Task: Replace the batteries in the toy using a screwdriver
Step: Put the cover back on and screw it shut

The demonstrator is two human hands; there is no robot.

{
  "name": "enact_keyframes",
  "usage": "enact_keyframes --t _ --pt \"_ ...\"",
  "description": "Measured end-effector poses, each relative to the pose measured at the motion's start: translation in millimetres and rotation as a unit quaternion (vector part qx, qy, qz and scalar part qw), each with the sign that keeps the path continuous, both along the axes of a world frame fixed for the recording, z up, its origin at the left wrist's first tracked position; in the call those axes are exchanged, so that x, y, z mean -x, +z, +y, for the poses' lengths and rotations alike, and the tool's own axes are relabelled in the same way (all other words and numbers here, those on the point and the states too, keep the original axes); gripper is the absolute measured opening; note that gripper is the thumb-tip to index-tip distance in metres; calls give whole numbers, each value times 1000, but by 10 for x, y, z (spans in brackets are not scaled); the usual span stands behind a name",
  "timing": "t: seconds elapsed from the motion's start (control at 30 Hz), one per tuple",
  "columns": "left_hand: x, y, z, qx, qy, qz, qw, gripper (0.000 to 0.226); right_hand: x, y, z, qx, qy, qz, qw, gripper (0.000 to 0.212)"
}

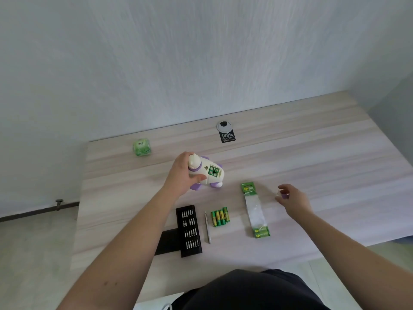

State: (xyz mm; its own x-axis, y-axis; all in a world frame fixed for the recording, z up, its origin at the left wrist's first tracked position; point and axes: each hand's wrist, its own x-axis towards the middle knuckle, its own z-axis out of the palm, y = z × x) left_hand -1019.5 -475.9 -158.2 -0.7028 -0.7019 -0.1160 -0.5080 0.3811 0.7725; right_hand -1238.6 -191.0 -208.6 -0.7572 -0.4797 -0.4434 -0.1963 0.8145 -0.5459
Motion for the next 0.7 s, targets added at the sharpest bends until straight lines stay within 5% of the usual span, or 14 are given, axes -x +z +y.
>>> enact_keyframes --t 0.3,0.53,0.7 --pt "21 -10 -2 39 -6 -32 999 74 -166 546 -439 278 -87 -197 936 25" --pt "-17 56 41 49 -6 -42 998 76 -523 847 -947 256 49 -93 961 23" --pt "-34 217 11 43 -16 -38 998 115 -753 845 -1201 240 123 -21 963 31"
